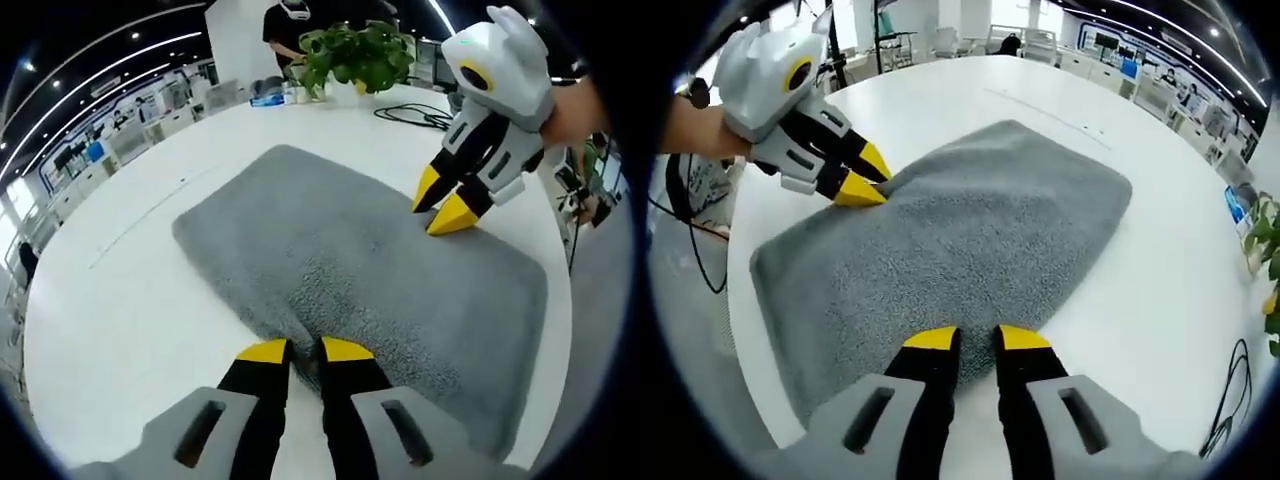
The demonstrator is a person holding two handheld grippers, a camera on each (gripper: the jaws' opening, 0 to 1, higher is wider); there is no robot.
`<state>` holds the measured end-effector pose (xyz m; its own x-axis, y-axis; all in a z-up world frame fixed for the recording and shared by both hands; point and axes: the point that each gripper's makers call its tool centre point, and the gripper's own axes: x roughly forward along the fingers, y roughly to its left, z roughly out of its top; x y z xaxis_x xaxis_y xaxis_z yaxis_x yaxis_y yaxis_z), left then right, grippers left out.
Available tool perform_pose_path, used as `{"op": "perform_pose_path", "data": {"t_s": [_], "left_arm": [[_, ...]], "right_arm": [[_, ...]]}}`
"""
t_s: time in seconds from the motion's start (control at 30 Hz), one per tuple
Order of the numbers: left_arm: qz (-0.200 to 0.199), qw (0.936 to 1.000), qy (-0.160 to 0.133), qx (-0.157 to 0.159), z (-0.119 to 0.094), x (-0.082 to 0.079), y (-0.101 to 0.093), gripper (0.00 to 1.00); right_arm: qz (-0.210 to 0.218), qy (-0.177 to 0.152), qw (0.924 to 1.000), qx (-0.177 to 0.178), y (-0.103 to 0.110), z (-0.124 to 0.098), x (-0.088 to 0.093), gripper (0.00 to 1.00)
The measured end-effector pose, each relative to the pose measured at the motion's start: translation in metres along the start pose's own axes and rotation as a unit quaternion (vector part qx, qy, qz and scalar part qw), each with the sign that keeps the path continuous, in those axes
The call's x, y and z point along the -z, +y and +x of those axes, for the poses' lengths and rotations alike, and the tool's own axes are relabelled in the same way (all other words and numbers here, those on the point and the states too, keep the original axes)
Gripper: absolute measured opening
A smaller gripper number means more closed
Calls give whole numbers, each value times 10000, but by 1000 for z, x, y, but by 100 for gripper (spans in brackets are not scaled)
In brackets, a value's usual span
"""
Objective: Fold the towel on the table until its edges align and the towel forms a compact rectangular stack.
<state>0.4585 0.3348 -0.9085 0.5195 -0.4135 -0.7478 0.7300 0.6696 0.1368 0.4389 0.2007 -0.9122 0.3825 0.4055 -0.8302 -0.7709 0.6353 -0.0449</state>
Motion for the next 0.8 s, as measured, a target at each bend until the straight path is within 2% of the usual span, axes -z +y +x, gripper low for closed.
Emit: {"op": "perform_pose_path", "data": {"t_s": [0.13,0.27,0.37,0.5,0.7,0.8], "left_arm": [[22,9999,47,-152,-4,-1,9,24],[-12,9996,143,-248,-7,3,14,26],[261,9990,163,-338,-11,0,14,23],[293,9993,-31,-215,-18,-11,7,23],[485,9985,-267,-46,-33,-24,-3,23],[681,9972,-307,92,-37,-25,-12,23]], "right_arm": [[40,-122,9999,-69,2,-6,-3,15],[-26,-32,9999,-167,10,-10,0,15],[-136,-41,9996,-245,16,-14,-4,16],[-110,-212,9990,-390,27,-21,-14,16],[-54,-316,9991,-260,28,-32,-22,17],[-20,-402,9989,-227,29,-38,-26,19]]}}
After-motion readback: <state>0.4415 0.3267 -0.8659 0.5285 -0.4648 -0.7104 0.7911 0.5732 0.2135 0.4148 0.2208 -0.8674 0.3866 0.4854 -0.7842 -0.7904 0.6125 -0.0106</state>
